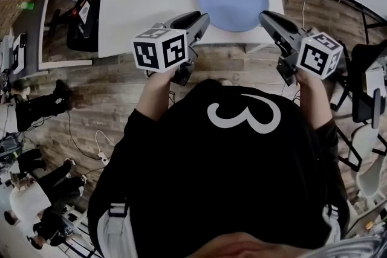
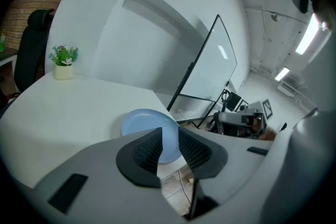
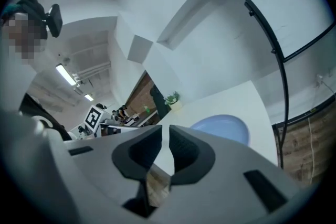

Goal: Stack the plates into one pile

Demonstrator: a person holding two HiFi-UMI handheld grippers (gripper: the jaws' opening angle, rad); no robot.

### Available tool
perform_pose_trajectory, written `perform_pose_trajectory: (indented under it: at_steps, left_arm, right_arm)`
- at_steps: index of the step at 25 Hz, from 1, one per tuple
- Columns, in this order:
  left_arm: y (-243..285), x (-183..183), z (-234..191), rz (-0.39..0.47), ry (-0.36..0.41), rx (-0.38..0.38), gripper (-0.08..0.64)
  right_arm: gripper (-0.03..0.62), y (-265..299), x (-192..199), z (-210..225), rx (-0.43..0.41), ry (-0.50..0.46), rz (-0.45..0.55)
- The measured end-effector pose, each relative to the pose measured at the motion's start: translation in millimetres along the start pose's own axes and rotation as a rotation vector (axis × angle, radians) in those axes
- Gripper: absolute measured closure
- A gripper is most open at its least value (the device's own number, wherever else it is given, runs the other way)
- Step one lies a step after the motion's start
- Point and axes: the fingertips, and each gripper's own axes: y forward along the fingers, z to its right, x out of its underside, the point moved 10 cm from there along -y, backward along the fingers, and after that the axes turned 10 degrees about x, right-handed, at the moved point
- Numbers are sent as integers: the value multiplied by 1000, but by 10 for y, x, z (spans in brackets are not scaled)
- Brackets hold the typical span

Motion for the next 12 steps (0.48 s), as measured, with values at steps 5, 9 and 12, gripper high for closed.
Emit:
perform_pose_trajectory:
  at_steps: [5,9,12]
  left_arm:
    - [-109,-126,289,45,84,103,479]
    - [-303,-117,488,71,125,205,509]
    - [-526,-93,608,62,175,252,523]
  right_arm:
    - [549,-115,-82,-342,-110,-41,44]
    - [552,-210,-38,-718,-194,-90,62]
    - [555,-278,8,-993,-217,-101,88]
